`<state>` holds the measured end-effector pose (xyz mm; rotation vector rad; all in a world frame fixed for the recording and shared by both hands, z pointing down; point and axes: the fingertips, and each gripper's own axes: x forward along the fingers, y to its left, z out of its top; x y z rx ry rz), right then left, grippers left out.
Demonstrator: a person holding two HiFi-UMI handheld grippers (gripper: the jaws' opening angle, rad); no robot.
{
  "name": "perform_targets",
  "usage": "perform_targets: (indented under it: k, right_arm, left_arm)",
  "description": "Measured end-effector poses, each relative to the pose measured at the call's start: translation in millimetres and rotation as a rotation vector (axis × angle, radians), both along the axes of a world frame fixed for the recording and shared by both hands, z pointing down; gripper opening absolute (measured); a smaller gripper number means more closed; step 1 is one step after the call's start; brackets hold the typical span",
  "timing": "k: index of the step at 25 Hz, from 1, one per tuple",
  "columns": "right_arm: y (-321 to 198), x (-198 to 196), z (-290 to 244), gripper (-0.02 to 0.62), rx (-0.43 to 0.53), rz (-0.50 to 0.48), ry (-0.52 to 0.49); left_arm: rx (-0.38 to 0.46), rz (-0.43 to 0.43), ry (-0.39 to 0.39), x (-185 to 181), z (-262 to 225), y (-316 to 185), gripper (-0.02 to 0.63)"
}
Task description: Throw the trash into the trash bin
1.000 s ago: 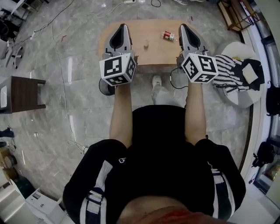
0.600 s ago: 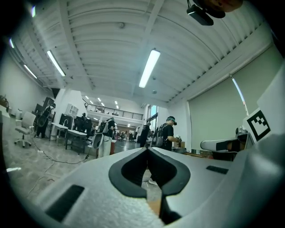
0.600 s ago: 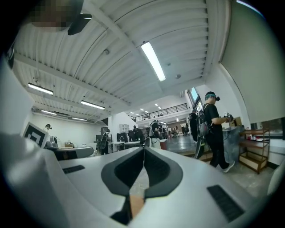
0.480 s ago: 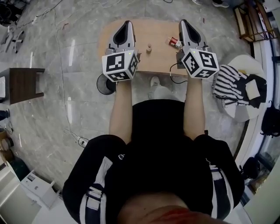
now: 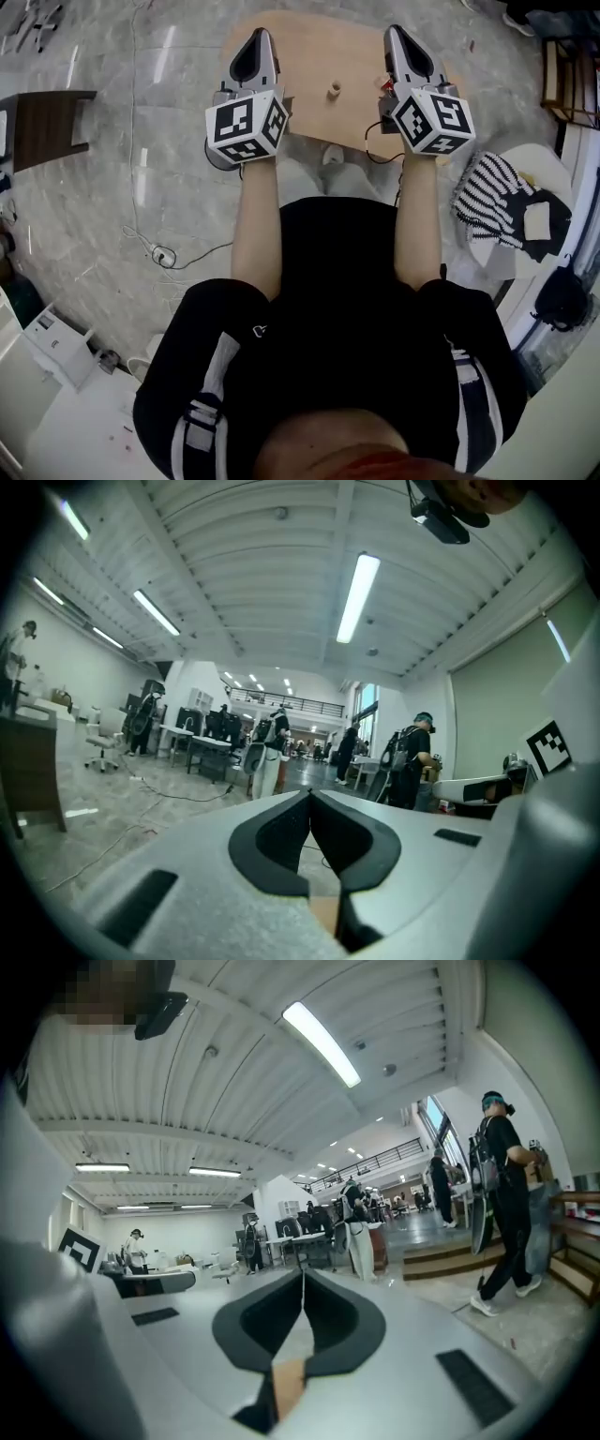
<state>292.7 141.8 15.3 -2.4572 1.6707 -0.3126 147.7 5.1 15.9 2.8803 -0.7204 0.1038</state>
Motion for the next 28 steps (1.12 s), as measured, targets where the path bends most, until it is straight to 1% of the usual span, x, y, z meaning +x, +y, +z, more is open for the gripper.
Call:
perform_targets:
  k: [3, 8, 12, 15, 22, 28]
  right_arm:
    - [-29, -10, 14, 0.012, -0.020, -0.041, -0.024]
    - [-71, -42, 45, 0.012, -0.100, -0.109, -0.045]
    - [-95, -69, 71, 0.012, -0.149, -0.155, -0.064]
    - [-112, -95, 99, 0.012, -0.172, -0.194, -0.109]
    - [-146, -152, 182, 0.012, -0.326, -0.298, -0.165]
    - [-167, -172, 249, 0.012, -0.415, -0.330, -0.194]
  left_arm:
    - [-0.022, -0.051, -0.022, -17, 15, -26, 0.005]
    - [-0.095, -0.132, -0.056, -52, 51, -68, 0.005]
    - [-0.169, -0.184, -0.078, -79, 90, -86, 0.005]
    - [-0.232, -0.206, -0.108, -97, 127, -92, 0.005]
    - [-0.368, -0.252, -0.166, -134, 212, -102, 0.005]
    - [-0.432, -0.256, -0.214, -152, 272, -109, 0.005]
